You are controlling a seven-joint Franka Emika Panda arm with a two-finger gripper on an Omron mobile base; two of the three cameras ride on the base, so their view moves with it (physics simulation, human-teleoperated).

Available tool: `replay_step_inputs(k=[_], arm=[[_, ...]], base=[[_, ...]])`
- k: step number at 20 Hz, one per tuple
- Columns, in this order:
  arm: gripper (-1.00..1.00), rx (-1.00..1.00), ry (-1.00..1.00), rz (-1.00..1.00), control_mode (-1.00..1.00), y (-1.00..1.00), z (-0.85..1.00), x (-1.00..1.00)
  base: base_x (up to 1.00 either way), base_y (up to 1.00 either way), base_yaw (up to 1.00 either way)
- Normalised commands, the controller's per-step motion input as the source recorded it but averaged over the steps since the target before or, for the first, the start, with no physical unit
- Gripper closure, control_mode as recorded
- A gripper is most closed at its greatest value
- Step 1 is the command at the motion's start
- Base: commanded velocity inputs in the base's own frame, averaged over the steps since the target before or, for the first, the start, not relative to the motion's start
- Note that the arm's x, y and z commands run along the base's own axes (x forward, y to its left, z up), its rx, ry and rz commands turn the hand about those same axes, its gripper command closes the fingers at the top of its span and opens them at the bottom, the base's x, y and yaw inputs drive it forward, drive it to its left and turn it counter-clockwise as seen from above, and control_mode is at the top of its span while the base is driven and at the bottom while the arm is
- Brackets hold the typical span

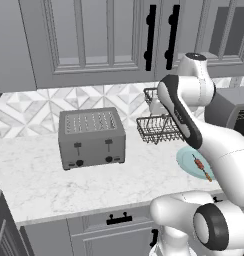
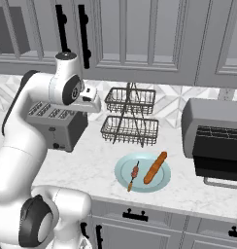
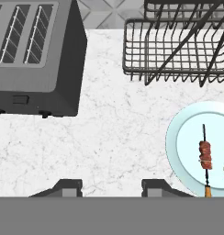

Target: Pick up the kebab skewer and baguette bread, and place them inside the toaster oven. Close the toaster oven door and start by setting the timer.

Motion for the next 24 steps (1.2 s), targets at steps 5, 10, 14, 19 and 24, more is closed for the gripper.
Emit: replay_step_inputs(k=[5, 10, 14, 19, 24], arm=[[-1.00, 0.00, 0.00, 0.00, 1.00, 0.00, 0.00, 0.00], [-1.00, 0.00, 0.00, 0.00, 1.00, 0.00, 0.00, 0.00], [-1.00, 0.00, 0.00, 0.00, 1.00, 0.00, 0.00, 0.00], [-1.00, 0.00, 0.00, 0.00, 1.00, 0.00, 0.00, 0.00], [-1.00, 0.00, 0.00, 0.00, 1.00, 0.00, 0.00, 0.00]], base=[[0.00, 0.00, 0.00], [0.00, 0.00, 0.00], [0.00, -0.47, 0.00], [0.00, -0.59, -0.04], [0.03, -0.41, -0.05]])
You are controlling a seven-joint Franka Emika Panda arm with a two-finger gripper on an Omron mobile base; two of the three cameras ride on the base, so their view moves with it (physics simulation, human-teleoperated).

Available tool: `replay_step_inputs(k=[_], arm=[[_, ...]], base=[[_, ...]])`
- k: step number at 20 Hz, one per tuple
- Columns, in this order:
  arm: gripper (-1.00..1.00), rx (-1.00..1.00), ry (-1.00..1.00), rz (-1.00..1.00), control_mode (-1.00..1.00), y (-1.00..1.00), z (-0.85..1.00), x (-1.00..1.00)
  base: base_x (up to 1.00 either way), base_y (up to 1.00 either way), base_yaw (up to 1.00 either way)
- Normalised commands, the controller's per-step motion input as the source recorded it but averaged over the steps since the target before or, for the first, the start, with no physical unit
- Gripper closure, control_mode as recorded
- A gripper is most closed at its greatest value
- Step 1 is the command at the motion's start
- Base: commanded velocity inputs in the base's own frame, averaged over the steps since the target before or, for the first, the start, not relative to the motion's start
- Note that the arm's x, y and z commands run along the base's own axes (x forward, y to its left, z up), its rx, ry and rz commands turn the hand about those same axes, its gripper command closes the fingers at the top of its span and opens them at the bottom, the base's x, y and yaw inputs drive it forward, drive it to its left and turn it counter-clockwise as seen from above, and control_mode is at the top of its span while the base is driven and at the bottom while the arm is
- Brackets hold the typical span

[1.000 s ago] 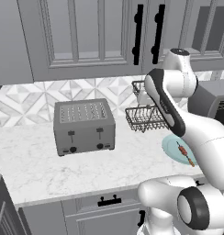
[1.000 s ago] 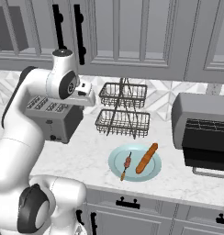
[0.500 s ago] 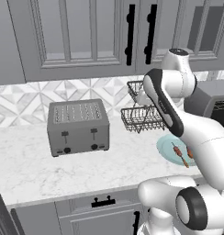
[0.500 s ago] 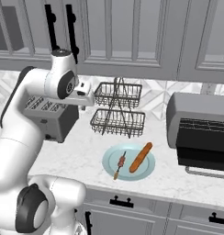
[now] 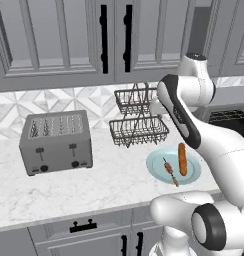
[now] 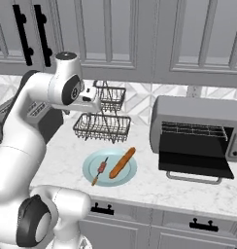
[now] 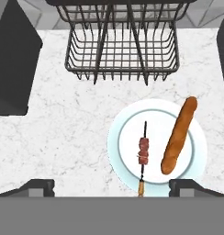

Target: Pick up the kebab skewer and baguette bread, and place them inside the toaster oven. Close the toaster oven door and start by setting the timer.

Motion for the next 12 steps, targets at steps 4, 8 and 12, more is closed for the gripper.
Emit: replay_step_inputs(k=[4, 8, 12], arm=[[-1.00, 0.00, 0.00, 0.00, 1.00, 0.00, 0.00, 0.00], [-1.00, 0.00, 0.00, 0.00, 1.00, 0.00, 0.00, 0.00], [-1.00, 0.00, 0.00, 0.00, 1.00, 0.00, 0.00, 0.00]], base=[[0.07, -0.50, -0.04], [0.09, -0.52, -0.03], [0.09, -0.48, -0.02]])
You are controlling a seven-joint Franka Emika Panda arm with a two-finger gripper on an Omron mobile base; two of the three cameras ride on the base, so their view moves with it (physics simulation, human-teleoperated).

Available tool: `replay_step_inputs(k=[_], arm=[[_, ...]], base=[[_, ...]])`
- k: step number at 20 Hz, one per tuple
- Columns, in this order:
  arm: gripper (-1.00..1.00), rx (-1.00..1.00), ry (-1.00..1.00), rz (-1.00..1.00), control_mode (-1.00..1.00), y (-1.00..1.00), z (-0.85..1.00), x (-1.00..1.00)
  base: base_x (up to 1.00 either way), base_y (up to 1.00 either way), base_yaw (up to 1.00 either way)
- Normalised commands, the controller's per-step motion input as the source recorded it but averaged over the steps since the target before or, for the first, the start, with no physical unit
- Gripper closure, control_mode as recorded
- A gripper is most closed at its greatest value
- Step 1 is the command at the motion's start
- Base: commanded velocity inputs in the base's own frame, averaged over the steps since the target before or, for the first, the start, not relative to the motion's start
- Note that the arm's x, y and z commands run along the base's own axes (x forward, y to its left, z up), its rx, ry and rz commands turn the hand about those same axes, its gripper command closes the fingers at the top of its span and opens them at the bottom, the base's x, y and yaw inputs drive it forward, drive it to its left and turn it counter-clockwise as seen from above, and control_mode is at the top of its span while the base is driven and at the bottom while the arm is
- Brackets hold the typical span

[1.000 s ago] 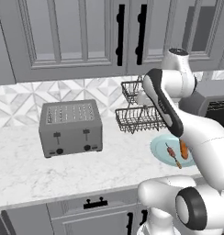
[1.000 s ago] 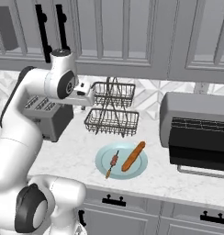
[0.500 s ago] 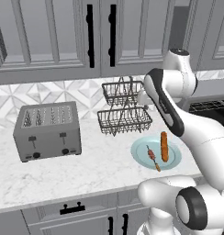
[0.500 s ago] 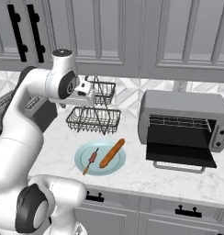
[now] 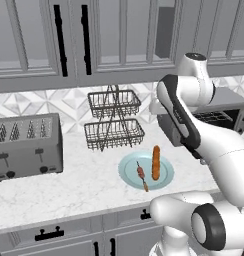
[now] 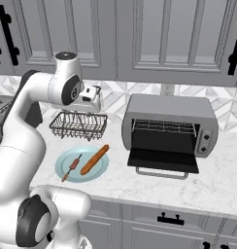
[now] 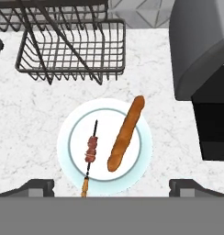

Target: Pick up the kebab skewer and baguette bread, and place them inside the toaster oven. Close the toaster oven door and start by setting the timer.

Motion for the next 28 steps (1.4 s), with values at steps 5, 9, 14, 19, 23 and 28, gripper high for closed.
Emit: replay_step_inputs(k=[5, 9, 14, 19, 23, 28], arm=[[-1.00, 0.00, 0.00, 0.00, 1.00, 0.00, 0.00, 0.00], [-1.00, 0.00, 0.00, 0.00, 1.00, 0.00, 0.00, 0.00], [-1.00, 0.00, 0.00, 0.00, 1.00, 0.00, 0.00, 0.00], [-1.00, 0.00, 0.00, 0.00, -1.00, 0.00, 0.00, 0.00], [-1.00, 0.00, 0.00, 0.00, -1.00, 0.00, 0.00, 0.00], [-1.00, 0.02, -0.02, 0.00, -1.00, -0.17, -0.10, -0.16]], base=[[0.04, -0.08, -0.01], [0.00, 0.00, 0.00], [0.00, 0.00, 0.00], [0.00, 0.00, 0.00], [0.00, 0.00, 0.00], [0.00, 0.00, 0.00]])
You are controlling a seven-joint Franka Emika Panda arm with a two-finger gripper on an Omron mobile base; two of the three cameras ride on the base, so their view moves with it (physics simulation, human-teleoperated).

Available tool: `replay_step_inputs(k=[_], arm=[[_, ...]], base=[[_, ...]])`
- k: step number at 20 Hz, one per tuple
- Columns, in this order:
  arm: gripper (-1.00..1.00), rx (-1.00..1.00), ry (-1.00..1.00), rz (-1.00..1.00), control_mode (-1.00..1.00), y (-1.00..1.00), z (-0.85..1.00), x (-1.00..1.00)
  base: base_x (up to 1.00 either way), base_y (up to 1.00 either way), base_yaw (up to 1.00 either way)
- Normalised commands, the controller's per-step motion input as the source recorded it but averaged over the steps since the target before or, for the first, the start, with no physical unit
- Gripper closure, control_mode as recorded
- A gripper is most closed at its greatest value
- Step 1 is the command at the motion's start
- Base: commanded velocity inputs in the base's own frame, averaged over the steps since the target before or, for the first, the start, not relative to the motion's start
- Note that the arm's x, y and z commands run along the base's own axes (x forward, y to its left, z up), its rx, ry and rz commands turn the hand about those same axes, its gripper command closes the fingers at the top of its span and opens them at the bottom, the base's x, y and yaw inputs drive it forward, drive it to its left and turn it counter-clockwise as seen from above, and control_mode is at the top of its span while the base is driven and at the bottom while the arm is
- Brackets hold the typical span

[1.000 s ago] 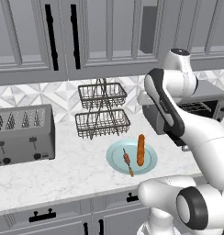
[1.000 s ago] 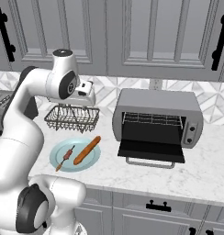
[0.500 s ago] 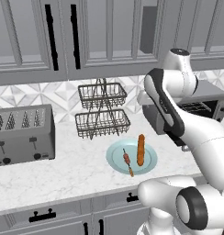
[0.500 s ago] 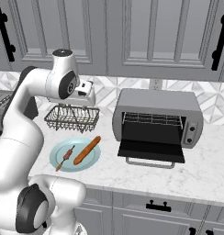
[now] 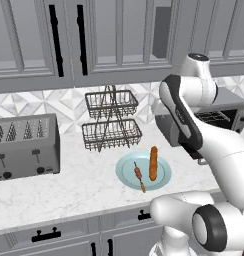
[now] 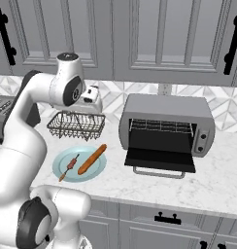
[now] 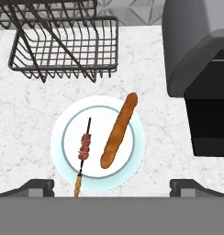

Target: Pick up the kebab skewer and baguette bread, and place them inside the toaster oven. Close the toaster oven door and start by setting the timer.

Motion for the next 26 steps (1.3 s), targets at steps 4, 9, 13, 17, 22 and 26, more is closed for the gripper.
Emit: replay_step_inputs(k=[4, 9, 13, 17, 22, 26], arm=[[-1.00, 0.20, -0.09, 0.04, -1.00, -0.91, -0.48, -0.47], [-1.00, 0.13, -0.14, 0.25, -1.00, -0.98, -0.35, -0.07], [-1.00, 0.08, -0.11, 0.37, -1.00, -1.00, -0.40, 0.02], [-1.00, 0.02, -0.05, 0.32, -1.00, -0.80, -0.34, 0.16], [-1.00, -0.01, -0.02, 0.05, -1.00, -0.24, -0.12, 0.47], [-1.00, 0.00, -0.25, -0.05, -1.00, -0.20, -0.26, 0.53]], base=[[0.00, 0.00, 0.00], [0.00, 0.00, 0.00], [0.00, 0.00, 0.00], [0.00, 0.00, 0.00], [0.00, 0.00, 0.00], [0.00, 0.00, 0.00]])
